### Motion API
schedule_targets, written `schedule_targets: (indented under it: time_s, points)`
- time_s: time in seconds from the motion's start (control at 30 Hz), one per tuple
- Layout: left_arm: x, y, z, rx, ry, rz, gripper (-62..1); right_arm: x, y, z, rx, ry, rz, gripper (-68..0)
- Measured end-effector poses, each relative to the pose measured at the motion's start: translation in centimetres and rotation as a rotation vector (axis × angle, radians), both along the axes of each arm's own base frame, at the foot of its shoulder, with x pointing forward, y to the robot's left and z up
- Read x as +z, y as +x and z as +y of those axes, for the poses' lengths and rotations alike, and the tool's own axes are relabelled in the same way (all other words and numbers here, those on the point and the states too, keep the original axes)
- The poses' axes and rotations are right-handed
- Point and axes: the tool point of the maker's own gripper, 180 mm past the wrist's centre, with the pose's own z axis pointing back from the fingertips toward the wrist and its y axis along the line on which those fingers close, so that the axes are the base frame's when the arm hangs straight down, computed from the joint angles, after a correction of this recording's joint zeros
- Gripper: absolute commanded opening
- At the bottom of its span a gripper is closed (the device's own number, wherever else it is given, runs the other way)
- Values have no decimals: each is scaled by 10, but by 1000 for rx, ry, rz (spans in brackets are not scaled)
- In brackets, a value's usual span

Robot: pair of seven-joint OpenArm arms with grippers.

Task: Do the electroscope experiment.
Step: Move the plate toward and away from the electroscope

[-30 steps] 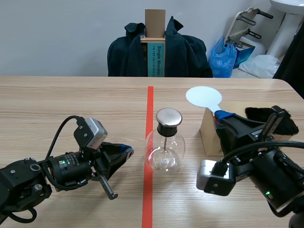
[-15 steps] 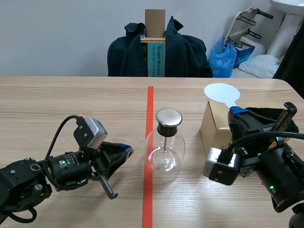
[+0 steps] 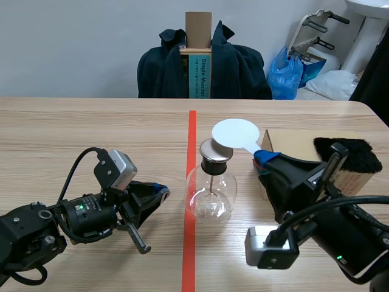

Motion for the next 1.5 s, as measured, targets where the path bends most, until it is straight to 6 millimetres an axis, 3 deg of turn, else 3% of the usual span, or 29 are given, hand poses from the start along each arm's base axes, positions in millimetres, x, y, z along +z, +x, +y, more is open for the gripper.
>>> schedule_targets:
  time_s: [0.3,0.8,1.2,1.5]
  points:
    - [0,1,1,5,3,-4,-591,-2,-19,19,147,-10,4,-667]
    - [0,1,1,5,3,-4,-590,-2,-17,17,133,-10,4,-667]
    - [0,1,1,5,3,-4,-590,1,17,-24,-167,6,-6,-667]
    - [0,1,1,5,3,-4,-590,3,30,-49,-321,17,-9,-667]
